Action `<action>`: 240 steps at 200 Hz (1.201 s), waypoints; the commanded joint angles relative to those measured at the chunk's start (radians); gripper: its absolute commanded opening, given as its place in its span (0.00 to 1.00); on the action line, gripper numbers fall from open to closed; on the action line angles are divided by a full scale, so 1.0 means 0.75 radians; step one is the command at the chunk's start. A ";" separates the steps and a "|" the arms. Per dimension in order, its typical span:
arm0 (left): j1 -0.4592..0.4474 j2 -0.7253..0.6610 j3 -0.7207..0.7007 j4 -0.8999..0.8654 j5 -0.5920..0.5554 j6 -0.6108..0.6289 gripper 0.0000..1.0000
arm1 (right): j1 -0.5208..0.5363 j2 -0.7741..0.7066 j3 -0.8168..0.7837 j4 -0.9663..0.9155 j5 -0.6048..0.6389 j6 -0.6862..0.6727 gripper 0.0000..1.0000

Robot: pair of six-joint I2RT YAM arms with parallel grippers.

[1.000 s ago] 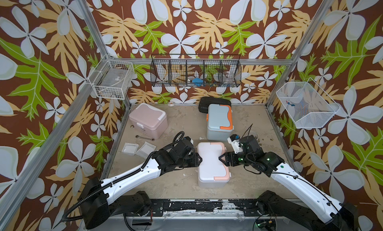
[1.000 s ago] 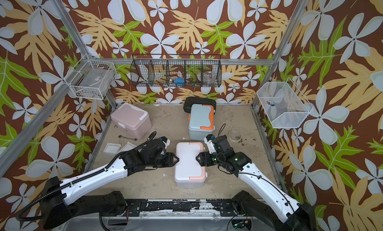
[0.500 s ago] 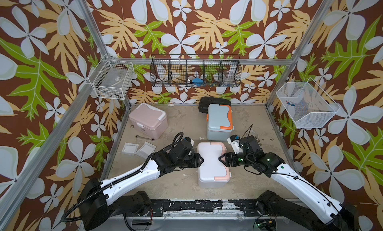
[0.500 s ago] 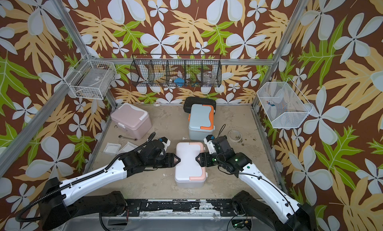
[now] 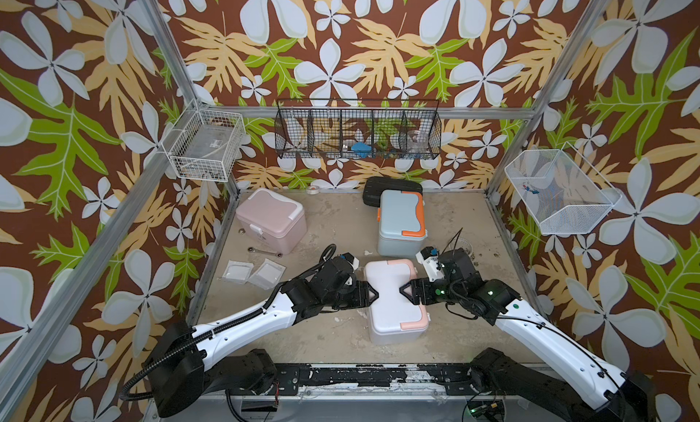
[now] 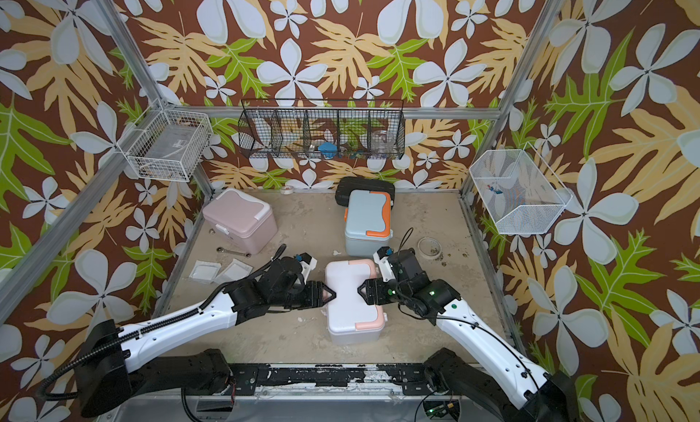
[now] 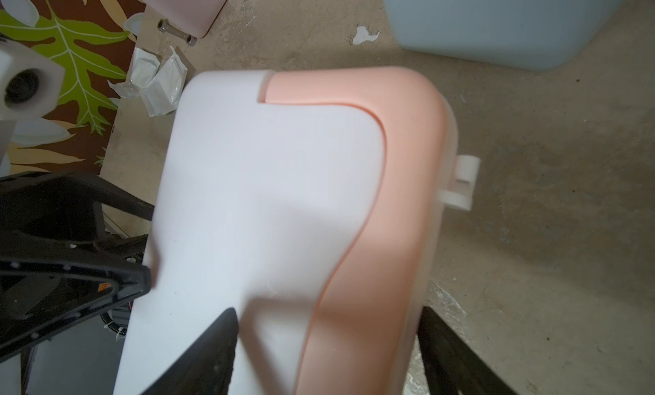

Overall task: Open first aid kits and take out gauze
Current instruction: Fasten the fastener of the first aid kit, then move the first aid kit to the center of the board.

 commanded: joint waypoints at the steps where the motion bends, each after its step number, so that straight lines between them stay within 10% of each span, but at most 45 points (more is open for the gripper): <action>1: -0.002 0.027 -0.008 0.131 0.038 -0.017 0.64 | 0.003 0.012 -0.014 0.030 0.015 0.018 0.78; 240: -0.013 -0.073 -0.011 0.060 0.036 -0.013 0.83 | -0.002 -0.192 0.190 -0.174 0.437 0.015 0.88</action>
